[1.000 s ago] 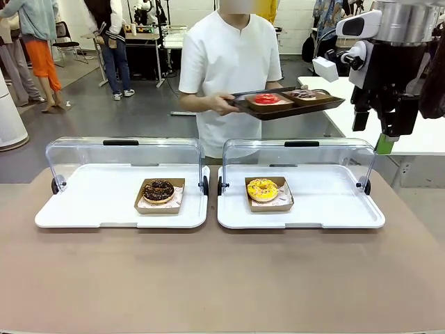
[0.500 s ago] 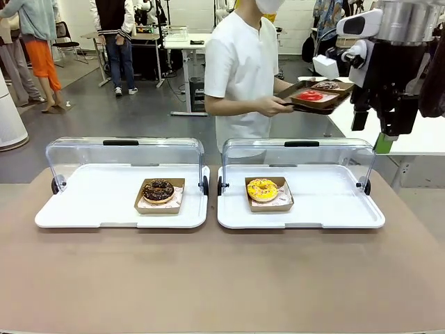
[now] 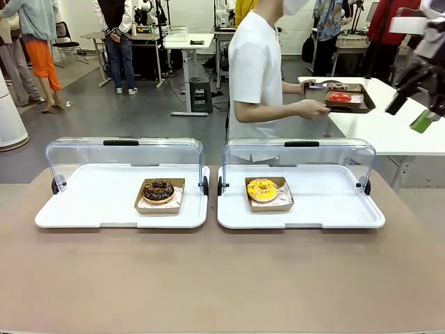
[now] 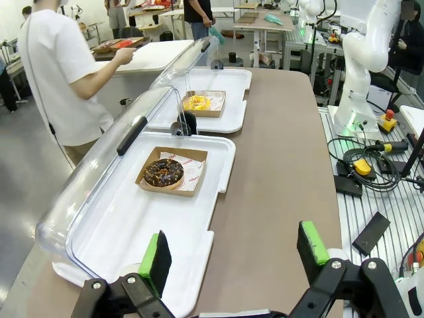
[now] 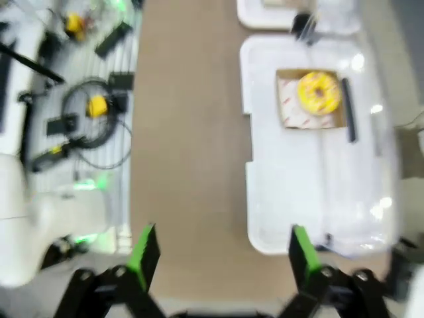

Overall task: Provide the desired donut to the person.
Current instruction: Place the picked Paper togo box onto the Handle tray extended by the person.

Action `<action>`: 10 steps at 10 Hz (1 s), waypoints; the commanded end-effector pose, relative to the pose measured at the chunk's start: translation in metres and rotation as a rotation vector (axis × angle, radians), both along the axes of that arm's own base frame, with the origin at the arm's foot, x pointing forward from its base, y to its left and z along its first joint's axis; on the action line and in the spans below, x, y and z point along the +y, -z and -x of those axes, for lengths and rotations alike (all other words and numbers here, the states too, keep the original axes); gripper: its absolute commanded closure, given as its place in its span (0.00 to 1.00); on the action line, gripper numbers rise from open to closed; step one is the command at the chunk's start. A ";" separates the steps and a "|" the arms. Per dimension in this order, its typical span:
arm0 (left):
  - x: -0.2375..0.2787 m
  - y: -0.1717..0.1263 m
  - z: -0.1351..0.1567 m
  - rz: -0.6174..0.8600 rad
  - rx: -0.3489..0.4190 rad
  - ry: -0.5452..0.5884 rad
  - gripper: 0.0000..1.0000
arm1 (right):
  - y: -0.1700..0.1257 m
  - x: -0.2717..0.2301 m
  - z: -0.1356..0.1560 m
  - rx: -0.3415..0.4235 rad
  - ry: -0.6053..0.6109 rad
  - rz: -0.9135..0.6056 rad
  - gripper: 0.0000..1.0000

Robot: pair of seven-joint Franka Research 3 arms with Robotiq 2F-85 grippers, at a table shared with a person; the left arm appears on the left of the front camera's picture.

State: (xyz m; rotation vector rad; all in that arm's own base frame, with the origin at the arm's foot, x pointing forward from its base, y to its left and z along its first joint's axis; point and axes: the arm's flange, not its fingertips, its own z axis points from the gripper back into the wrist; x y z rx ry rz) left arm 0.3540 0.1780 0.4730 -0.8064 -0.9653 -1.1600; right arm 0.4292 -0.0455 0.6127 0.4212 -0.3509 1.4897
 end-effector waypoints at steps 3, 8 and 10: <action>0.000 -0.001 0.001 0.017 -0.014 0.002 0.00 | 0.039 -0.091 -0.044 0.050 0.194 -0.363 0.00; 0.000 -0.001 0.001 0.017 -0.014 0.002 0.00 | 0.079 -0.132 -0.031 0.018 0.157 -0.478 0.00; 0.000 -0.001 0.001 0.017 -0.014 0.002 0.00 | 0.084 -0.132 -0.026 0.033 0.141 -0.466 0.00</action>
